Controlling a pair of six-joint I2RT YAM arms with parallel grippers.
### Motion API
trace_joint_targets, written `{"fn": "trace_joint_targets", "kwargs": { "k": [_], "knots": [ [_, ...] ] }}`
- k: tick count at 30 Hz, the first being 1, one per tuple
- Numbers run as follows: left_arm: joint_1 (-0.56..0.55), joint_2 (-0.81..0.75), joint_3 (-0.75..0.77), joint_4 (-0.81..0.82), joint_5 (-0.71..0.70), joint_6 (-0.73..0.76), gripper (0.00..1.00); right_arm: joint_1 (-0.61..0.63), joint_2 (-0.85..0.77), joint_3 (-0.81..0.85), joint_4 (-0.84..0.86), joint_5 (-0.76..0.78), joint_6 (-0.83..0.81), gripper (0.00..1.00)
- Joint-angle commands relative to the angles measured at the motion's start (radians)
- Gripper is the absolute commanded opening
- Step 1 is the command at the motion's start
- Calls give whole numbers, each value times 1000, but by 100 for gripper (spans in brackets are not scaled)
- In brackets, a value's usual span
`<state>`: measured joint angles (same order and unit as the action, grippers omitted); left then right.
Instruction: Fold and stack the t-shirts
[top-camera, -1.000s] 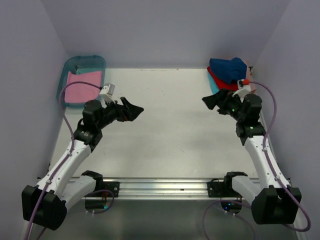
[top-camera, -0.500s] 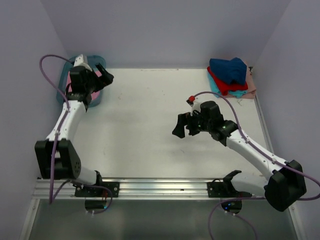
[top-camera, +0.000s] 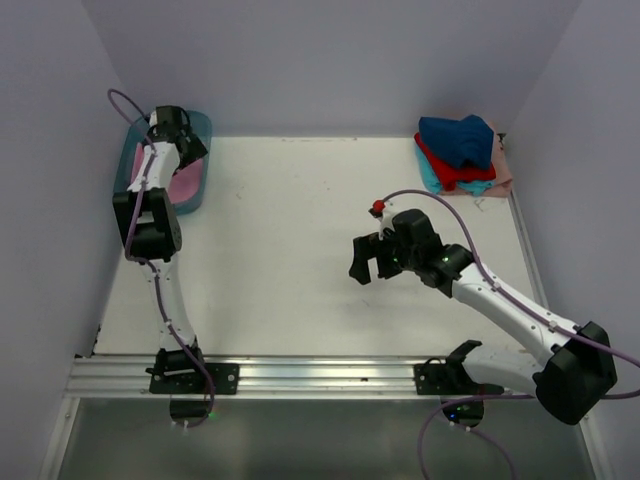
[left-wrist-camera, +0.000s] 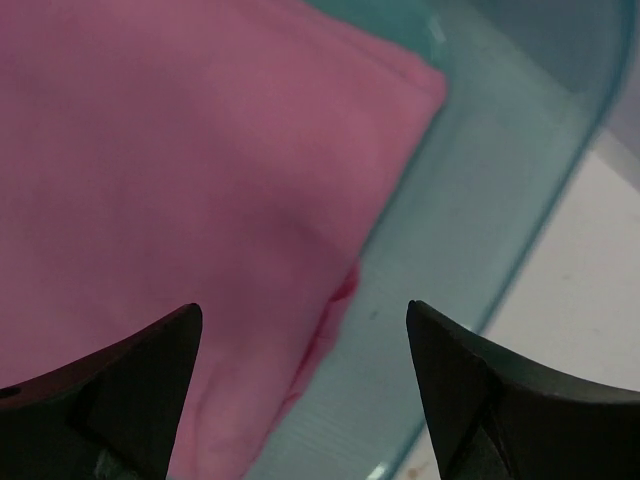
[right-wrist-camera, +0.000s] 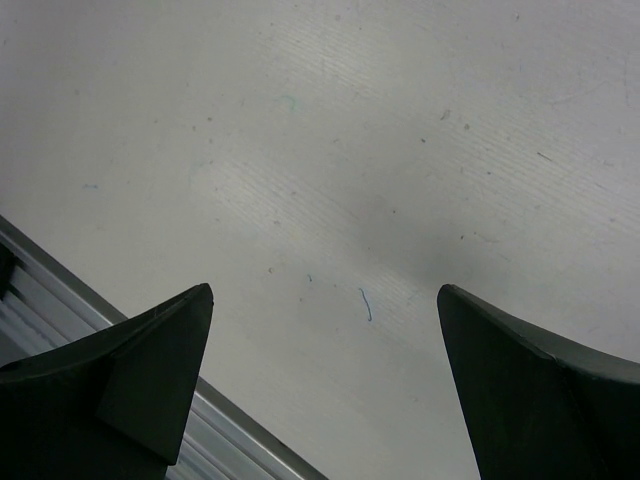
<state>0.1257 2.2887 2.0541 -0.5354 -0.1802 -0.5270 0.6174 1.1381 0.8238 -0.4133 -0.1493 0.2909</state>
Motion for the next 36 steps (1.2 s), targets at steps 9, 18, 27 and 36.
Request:
{"fn": "trace_joint_targets", "kwargs": {
  "k": [9,18,27,36],
  "knots": [
    [135,98,17,-98,-91,7,86,7,-9,-17,-13,33,17,99],
    [140,86,-64,24,57,65,37,8,25,-5,-1,36,25,99],
    [143,-55,-115,98,208,52,0,8,9,-18,21,68,27,99],
    [95,-463,-126,124,353,-47,0,8,37,-23,71,62,19,99]
  ]
}}
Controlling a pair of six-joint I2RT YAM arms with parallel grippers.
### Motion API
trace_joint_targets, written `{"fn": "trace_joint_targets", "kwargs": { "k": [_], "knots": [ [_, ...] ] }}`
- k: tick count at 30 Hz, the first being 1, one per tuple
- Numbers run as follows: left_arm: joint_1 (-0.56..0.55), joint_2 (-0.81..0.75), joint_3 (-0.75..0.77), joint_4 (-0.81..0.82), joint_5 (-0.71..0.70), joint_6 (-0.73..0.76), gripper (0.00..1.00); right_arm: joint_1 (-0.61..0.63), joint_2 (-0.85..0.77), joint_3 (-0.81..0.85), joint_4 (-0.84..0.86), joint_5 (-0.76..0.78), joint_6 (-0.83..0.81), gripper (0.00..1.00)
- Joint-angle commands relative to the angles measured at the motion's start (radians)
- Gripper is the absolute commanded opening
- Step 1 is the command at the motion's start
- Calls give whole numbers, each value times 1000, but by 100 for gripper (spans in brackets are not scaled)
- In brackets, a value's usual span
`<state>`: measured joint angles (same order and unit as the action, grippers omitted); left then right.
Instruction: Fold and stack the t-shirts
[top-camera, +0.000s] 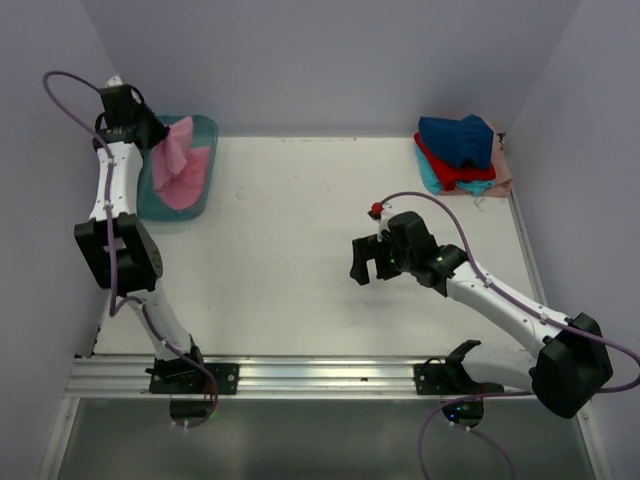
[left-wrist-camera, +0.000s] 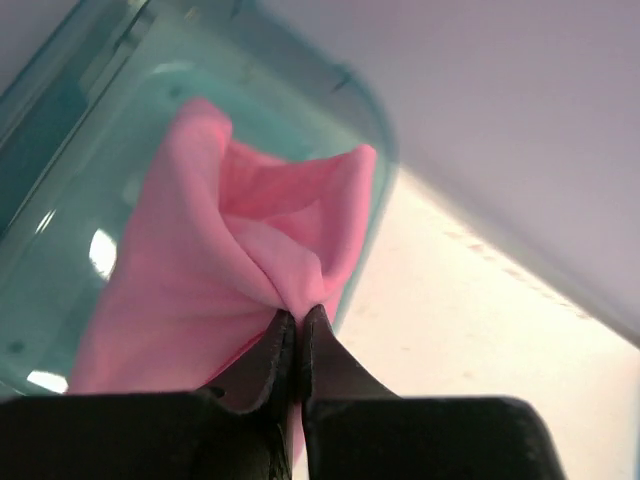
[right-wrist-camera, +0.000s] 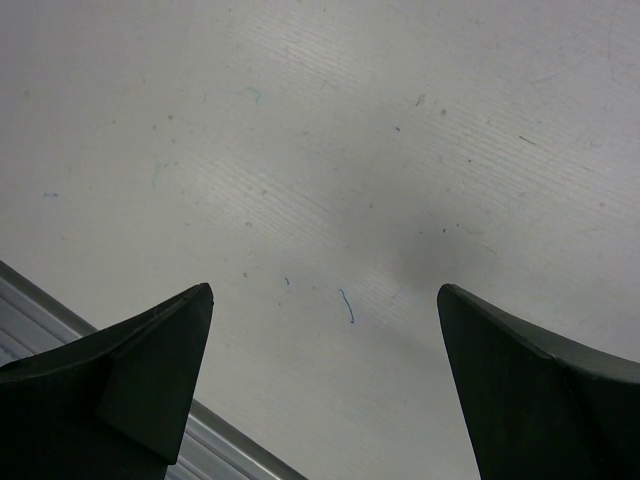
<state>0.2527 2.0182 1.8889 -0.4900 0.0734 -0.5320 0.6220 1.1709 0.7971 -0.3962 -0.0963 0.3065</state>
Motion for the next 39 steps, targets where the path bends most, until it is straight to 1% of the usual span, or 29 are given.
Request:
{"fn": "trace_joint_targets", "kwargs": {
  "k": [1,3,5,7,8,9,10,11,12,13,14,15,16,17,18,19,20,21,22,24,25,26,27,29,30,31,34,37,39],
  "knots": [
    [-44,-247,39,79,136,-46,0,4,3,2,68,12,5,99],
    [-87,-301,27,100,202,-54,0,4,-7,-6,80,41,8,99],
    [-148,-378,-5,129,313,-89,0,4,-17,-12,97,75,11,99],
    [-190,-470,-98,209,429,-165,0,2,-40,-21,115,128,32,99],
    [-231,-507,-205,262,475,-202,0,4,-50,-36,126,145,45,99],
    [-245,-542,-259,366,517,-241,0,2,-71,-44,140,192,55,99],
    [-283,-614,-313,416,572,-317,0,2,-83,-50,164,214,60,99],
    [-335,-651,-415,468,583,-348,0,2,-94,-65,174,237,87,99],
    [-369,-685,-460,579,595,-379,0,2,-105,-70,174,274,106,99],
    [-398,-746,-505,625,608,-452,0,2,-126,-76,177,338,120,99],
    [-459,-777,-599,678,614,-501,0,2,-134,-82,172,380,141,99],
    [-489,-802,-652,832,632,-560,0,2,-145,-82,163,417,147,99],
    [-513,-841,-700,910,666,-683,0,1,-158,-82,136,488,157,99],
    [-558,-858,-793,980,677,-747,0,1,-165,-75,122,518,155,99],
    [-579,-877,-842,1136,684,-805,0,1,-168,-72,97,538,154,99],
    [-596,-915,-893,1213,684,-900,0,-1,-169,-67,86,561,148,99],
    [-621,-935,-984,1269,680,-931,0,-1,-166,-52,73,593,146,99],
    [-622,-956,-1028,1328,677,-951,0,1,-166,-44,48,610,144,99],
    [-622,-1002,-1066,1335,663,-945,0,-1,-165,-38,40,621,135,99],
    [-619,-1038,-1126,1167,646,-869,0,1,-165,-29,28,655,129,99],
    [-619,-1056,-1126,1054,617,-746,0,-1,-165,-27,19,670,129,99],
    [-619,-1058,-1081,912,574,-636,0,-1,-165,-21,11,691,131,99],
    [-619,-1056,-1043,543,390,-432,0,-1,-165,-21,1,698,132,99],
    [-630,-1052,-1037,270,211,-337,0,-1,-165,-25,-4,705,144,99],
    [-630,-1062,-1066,251,83,-301,0,-1,-160,-27,-3,704,151,99],
    [-629,-1067,-1143,254,56,-299,0,1,-154,-30,-1,696,166,99],
    [-624,-1032,-1237,323,58,-292,0,-1,-119,-26,-9,666,187,99],
    [-625,-957,-1252,353,83,-273,0,-1,-50,0,-19,591,162,99],
    [-625,-940,-1252,386,104,-251,0,-1,-14,37,-62,592,169,99]
  ]
}}
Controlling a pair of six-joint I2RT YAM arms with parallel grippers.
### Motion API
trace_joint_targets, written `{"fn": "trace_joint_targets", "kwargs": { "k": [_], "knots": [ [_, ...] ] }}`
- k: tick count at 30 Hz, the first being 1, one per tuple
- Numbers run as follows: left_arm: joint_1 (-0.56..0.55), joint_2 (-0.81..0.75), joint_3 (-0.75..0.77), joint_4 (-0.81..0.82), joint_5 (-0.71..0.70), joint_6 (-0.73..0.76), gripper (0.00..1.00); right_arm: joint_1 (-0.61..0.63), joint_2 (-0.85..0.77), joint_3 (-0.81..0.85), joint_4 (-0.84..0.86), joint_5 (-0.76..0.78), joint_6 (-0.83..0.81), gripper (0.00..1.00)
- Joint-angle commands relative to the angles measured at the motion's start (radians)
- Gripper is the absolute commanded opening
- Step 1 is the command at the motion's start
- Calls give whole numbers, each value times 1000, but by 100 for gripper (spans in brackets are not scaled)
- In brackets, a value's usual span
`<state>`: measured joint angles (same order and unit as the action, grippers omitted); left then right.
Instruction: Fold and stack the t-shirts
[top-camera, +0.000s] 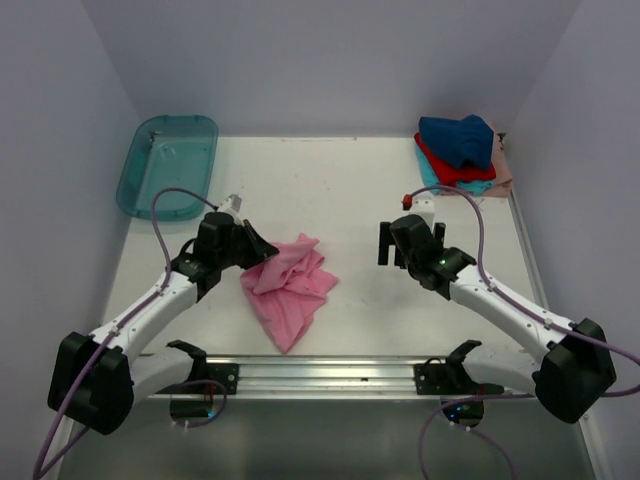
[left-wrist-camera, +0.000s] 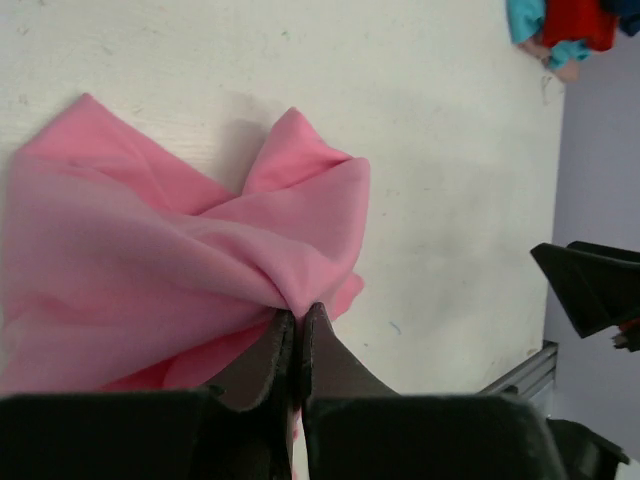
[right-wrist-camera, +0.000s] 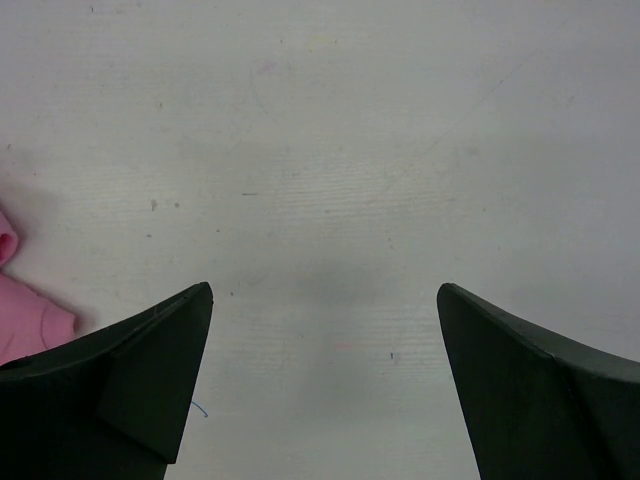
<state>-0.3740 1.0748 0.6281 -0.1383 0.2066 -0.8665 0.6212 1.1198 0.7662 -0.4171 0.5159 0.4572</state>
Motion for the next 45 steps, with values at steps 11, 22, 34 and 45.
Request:
{"fn": "trace_joint_targets", "kwargs": {
  "k": [11,22,34,45],
  "knots": [
    [-2,-334,73,-98,-327,204,100,0,28,96,-52,16,-11,99],
    [0,-354,264,-141,-451,386,100,2,142,313,-219,312,72,99],
    [391,23,315,-81,103,350,100,-201,175,493,-447,418,151,99],
    [508,113,335,-92,146,328,100,-225,176,516,-391,375,46,99]
  ]
}}
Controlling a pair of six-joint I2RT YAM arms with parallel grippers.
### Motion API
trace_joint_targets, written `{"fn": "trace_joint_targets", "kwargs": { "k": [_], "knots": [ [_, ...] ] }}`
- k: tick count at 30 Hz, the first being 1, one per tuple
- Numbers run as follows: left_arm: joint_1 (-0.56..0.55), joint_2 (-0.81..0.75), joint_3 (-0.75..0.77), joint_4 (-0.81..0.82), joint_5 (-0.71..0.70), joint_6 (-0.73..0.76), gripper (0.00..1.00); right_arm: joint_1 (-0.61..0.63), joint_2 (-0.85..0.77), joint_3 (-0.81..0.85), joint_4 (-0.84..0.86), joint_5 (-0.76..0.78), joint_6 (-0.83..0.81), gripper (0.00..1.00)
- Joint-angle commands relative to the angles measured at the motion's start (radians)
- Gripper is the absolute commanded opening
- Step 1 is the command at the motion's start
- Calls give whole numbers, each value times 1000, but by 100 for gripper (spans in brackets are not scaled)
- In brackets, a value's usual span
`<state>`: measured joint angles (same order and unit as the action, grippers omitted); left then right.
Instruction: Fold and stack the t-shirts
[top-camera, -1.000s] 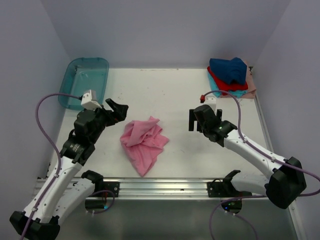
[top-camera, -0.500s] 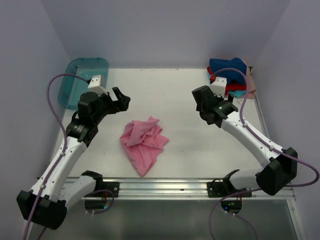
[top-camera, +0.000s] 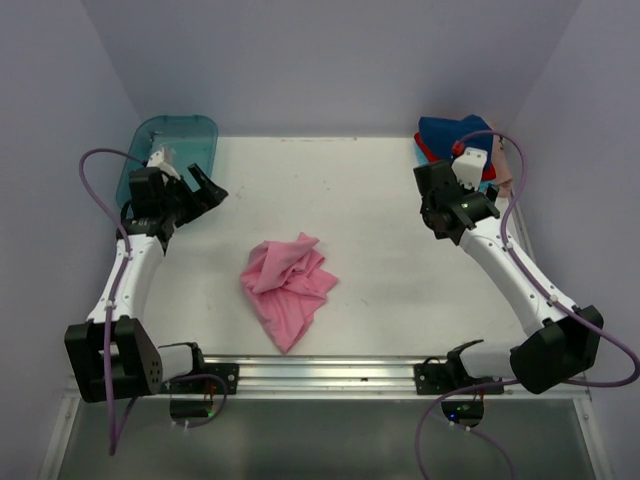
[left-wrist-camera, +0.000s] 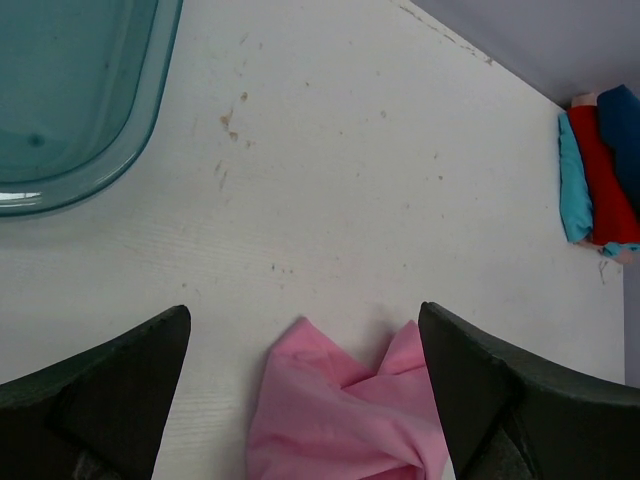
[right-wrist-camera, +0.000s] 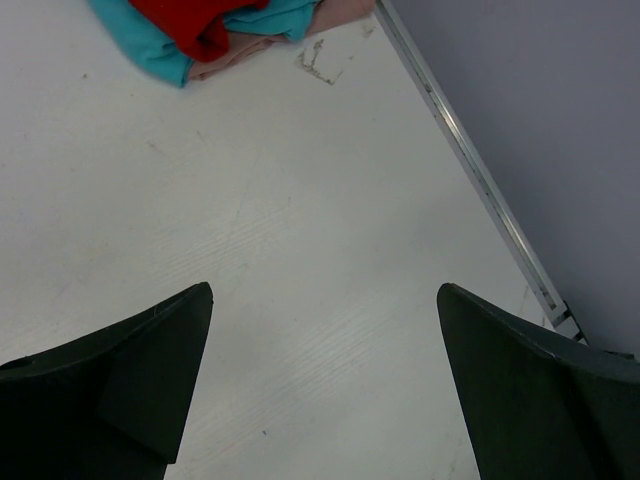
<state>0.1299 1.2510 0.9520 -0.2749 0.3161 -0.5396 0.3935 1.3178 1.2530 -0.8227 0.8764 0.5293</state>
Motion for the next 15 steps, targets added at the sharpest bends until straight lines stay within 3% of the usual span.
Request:
{"fn": "trace_joint_targets", "kwargs": {
  "k": [1,10,15],
  "knots": [
    [5,-74,8,46,26,1,100,2,-20,28,16,4,-26,99],
    [5,-87,-16,52,46,6,100,4,-12,26,20,-27,-41,99],
    [5,-90,-19,55,49,6,100,1,-91,-36,120,-102,-77,99]
  ]
}}
